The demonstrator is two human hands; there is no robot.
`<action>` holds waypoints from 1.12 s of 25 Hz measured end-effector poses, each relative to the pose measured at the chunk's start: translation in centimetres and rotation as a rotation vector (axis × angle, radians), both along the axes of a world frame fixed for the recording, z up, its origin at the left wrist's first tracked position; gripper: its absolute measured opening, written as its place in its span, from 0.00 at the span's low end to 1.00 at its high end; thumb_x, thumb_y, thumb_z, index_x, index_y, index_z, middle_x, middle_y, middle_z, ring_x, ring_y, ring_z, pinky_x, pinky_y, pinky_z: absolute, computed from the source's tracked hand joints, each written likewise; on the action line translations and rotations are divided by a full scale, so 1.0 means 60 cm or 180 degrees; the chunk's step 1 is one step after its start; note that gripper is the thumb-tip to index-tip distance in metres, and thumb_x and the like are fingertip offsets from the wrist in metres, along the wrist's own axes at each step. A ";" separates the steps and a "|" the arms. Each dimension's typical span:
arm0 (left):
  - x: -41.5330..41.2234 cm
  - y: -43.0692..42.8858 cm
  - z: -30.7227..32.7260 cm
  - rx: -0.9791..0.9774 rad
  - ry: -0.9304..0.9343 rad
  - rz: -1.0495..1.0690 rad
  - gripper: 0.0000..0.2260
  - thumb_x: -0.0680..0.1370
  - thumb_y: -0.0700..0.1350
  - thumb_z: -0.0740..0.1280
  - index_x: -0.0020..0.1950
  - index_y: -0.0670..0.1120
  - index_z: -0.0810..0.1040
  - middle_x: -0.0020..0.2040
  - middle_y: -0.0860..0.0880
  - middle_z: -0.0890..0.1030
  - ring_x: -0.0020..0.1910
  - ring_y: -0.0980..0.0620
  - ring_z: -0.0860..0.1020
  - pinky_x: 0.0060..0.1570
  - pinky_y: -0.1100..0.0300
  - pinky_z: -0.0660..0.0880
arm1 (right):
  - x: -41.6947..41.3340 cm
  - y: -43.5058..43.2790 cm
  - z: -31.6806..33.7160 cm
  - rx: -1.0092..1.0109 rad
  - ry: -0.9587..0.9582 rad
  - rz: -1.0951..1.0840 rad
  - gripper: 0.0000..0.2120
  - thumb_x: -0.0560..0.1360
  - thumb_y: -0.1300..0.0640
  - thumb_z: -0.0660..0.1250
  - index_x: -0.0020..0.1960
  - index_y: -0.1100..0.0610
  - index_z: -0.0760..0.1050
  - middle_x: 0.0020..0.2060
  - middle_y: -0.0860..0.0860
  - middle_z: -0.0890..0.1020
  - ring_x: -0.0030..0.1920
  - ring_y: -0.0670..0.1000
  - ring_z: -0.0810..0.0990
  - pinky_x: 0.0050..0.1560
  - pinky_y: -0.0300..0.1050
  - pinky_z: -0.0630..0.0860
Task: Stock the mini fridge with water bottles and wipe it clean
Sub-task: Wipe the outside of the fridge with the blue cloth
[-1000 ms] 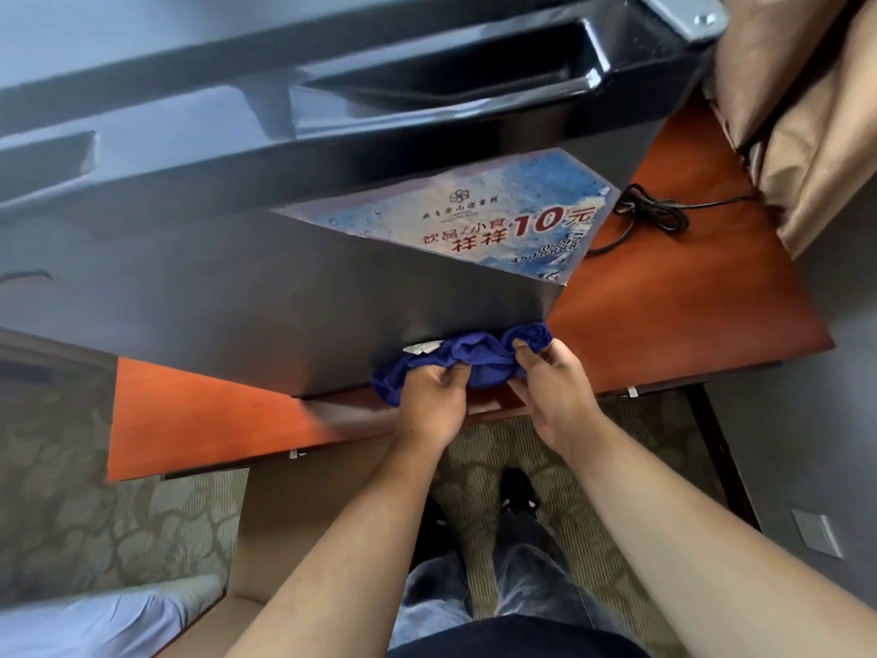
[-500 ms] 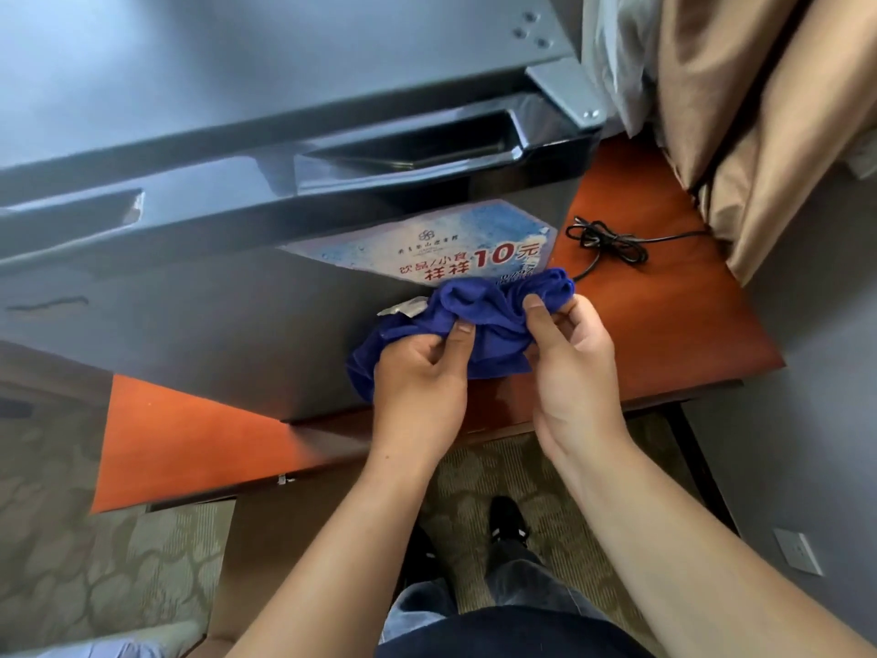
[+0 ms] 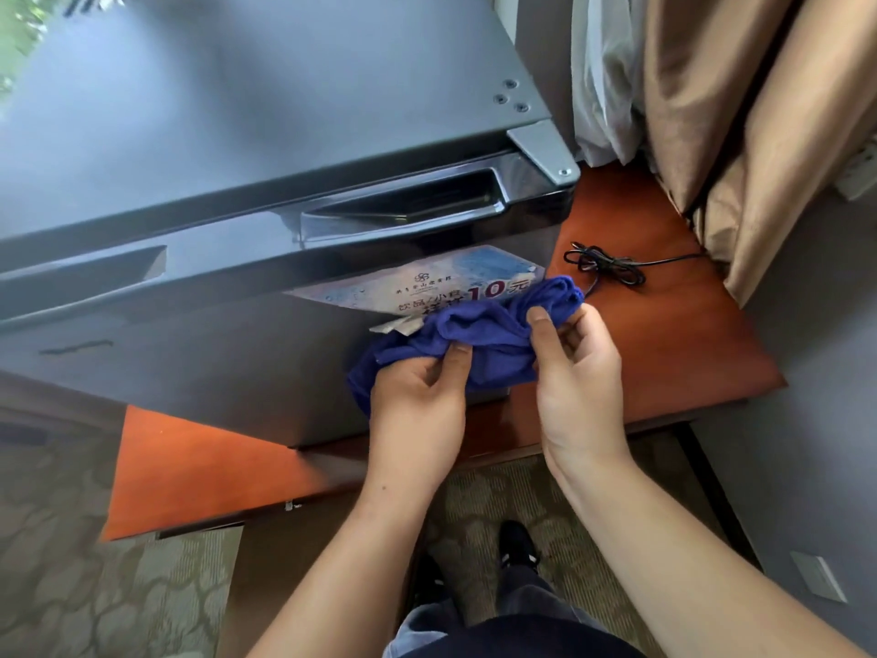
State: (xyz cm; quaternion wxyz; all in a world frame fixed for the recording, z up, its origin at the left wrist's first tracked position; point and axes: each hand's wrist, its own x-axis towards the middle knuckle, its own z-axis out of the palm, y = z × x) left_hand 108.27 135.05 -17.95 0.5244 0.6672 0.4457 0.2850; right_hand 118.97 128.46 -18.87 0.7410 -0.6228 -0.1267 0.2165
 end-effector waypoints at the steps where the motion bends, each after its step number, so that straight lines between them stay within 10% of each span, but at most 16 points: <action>1: 0.001 0.001 -0.013 -0.0072 0.0083 0.0011 0.25 0.82 0.49 0.68 0.27 0.44 0.64 0.24 0.53 0.64 0.26 0.58 0.62 0.28 0.58 0.59 | -0.002 0.001 -0.015 -0.0060 0.0021 -0.0016 0.03 0.81 0.58 0.67 0.50 0.56 0.78 0.43 0.53 0.82 0.45 0.48 0.79 0.50 0.50 0.76; 12: 0.013 0.008 -0.231 -0.0723 0.0988 -0.0101 0.23 0.83 0.49 0.66 0.29 0.46 0.67 0.23 0.54 0.67 0.24 0.58 0.64 0.29 0.57 0.61 | -0.006 0.012 -0.240 -0.0485 0.1455 0.0076 0.07 0.82 0.56 0.64 0.60 0.54 0.75 0.59 0.58 0.83 0.60 0.58 0.83 0.65 0.62 0.78; 18: 0.018 0.013 -0.311 -0.1186 0.1324 0.0034 0.20 0.83 0.47 0.66 0.31 0.44 0.70 0.27 0.48 0.70 0.26 0.55 0.67 0.29 0.59 0.64 | 0.004 0.021 -0.292 -0.0691 0.2310 0.0219 0.10 0.86 0.60 0.58 0.65 0.55 0.71 0.55 0.51 0.84 0.48 0.48 0.85 0.42 0.42 0.82; 21: 0.020 0.010 -0.313 -0.1207 0.1289 0.0157 0.21 0.82 0.49 0.67 0.31 0.44 0.69 0.27 0.48 0.70 0.27 0.52 0.68 0.33 0.56 0.65 | 0.012 0.015 -0.285 -0.0722 0.2235 0.0316 0.11 0.86 0.62 0.57 0.67 0.59 0.72 0.56 0.55 0.84 0.46 0.48 0.85 0.38 0.39 0.82; 28: 0.005 0.007 -0.177 -0.0541 0.0729 -0.0002 0.25 0.82 0.51 0.67 0.28 0.46 0.65 0.21 0.55 0.65 0.23 0.59 0.63 0.28 0.58 0.61 | 0.007 0.000 -0.190 -0.0360 0.1349 0.0292 0.11 0.80 0.53 0.67 0.60 0.57 0.78 0.60 0.60 0.83 0.63 0.61 0.81 0.66 0.60 0.78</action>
